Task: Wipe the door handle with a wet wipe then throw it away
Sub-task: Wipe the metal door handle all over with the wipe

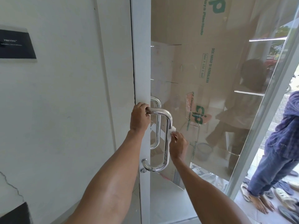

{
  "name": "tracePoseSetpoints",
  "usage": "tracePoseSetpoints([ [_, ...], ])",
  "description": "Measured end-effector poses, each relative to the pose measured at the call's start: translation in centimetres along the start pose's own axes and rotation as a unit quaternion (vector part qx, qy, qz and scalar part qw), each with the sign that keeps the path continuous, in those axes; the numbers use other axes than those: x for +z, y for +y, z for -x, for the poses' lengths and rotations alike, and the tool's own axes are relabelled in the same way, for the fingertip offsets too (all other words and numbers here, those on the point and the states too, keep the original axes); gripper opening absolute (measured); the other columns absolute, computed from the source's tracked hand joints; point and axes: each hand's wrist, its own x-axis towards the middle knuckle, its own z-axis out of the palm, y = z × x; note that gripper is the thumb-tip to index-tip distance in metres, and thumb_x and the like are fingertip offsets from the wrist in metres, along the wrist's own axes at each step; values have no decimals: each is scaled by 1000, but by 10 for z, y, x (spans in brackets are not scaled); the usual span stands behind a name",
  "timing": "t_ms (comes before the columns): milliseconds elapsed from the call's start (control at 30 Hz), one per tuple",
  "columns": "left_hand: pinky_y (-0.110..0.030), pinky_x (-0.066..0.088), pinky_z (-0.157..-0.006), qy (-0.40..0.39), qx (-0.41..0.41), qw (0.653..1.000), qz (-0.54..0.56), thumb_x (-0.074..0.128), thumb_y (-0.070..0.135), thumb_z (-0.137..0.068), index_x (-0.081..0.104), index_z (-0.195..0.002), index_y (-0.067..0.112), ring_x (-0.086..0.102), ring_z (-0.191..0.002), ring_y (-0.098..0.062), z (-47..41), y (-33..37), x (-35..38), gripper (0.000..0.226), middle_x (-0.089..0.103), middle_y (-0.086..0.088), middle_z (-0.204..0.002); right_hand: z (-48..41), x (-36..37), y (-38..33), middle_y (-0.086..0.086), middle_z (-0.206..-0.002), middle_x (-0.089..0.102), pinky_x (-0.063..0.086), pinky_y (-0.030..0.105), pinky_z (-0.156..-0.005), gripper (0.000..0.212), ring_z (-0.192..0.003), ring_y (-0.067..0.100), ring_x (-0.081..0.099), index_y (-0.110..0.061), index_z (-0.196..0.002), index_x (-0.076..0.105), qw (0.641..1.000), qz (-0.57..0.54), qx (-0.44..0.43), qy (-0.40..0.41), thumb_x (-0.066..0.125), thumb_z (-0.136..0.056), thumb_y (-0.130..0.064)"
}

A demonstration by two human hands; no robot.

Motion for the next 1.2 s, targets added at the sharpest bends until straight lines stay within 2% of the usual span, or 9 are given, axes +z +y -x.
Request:
tracePoseSetpoints([
  [100, -22, 39, -76, 3, -3, 1000, 2, 61, -12, -70, 68, -90, 8, 59, -90, -26, 1, -1, 1, 29, 66, -6, -95, -2, -3, 4, 9, -89, 73, 57, 37, -74, 10, -77, 22, 68, -6, -93, 72, 1000, 2, -10, -26, 64, -88, -5],
  [233, -24, 42, -79, 1, -3, 1000, 5, 62, -11, -70, 68, -92, 8, 59, -91, -25, 0, 0, 2, 30, 67, -6, -96, 18, 3, 19, 7, -91, 74, 59, 36, -74, 5, -77, 19, 69, -7, -89, 70, 997, -2, 14, -74, 66, -88, -6],
  [400, -25, 44, -84, -6, -2, 1000, 3, 63, -11, -71, 68, -99, 8, 58, -95, -25, -2, -4, 2, 34, 66, -6, -101, 26, 11, 22, 9, -87, 75, 51, 26, -71, 5, -75, 17, 67, -7, -84, 72, 994, -6, 84, -68, 69, -84, -3],
  [533, -29, 47, -86, -10, -2, 1000, 4, 63, -11, -71, 68, -101, 7, 59, -97, -26, -5, -6, 3, 36, 66, -7, -104, 16, 10, 5, 6, -88, 75, 57, 31, -77, 4, -77, 17, 69, -8, -86, 72, 998, -12, 38, -43, 69, -86, -6],
  [667, -30, 47, -89, -6, -7, 1000, 8, 62, -12, -71, 69, -104, 6, 59, -98, -27, -7, -7, 3, 37, 67, -9, -106, -10, 10, -25, 1, -86, 75, 54, 25, -75, 2, -76, 12, 68, -12, -85, 73, 999, -47, 2, -3, 71, -84, -11],
  [800, -30, 46, -88, -7, -10, 1000, 10, 61, -14, -69, 69, -102, 5, 60, -96, -29, -7, -6, 5, 38, 68, -10, -104, -17, 8, -26, -2, -82, 73, 52, 21, -72, 5, -74, 10, 66, -13, -79, 70, 998, -60, -8, 3, 74, -80, -10],
  [1067, -32, 48, -87, -3, -12, 1000, 25, 61, -17, -67, 71, -95, 4, 62, -92, -29, -9, -5, 3, 36, 69, -10, -99, 11, 17, 15, 4, -79, 73, 55, 31, -70, 7, -72, 16, 65, -8, -76, 69, 994, 9, 75, -73, 75, -79, -7],
  [1200, -30, 48, -89, -8, -14, 999, 28, 61, -16, -68, 70, -99, 4, 62, -95, -28, -10, -6, 4, 38, 69, -10, -102, 17, 19, 28, 2, -71, 68, 48, 26, -64, 12, -75, 21, 66, -5, -69, 65, 983, 35, 137, -120, 73, -78, -2],
])
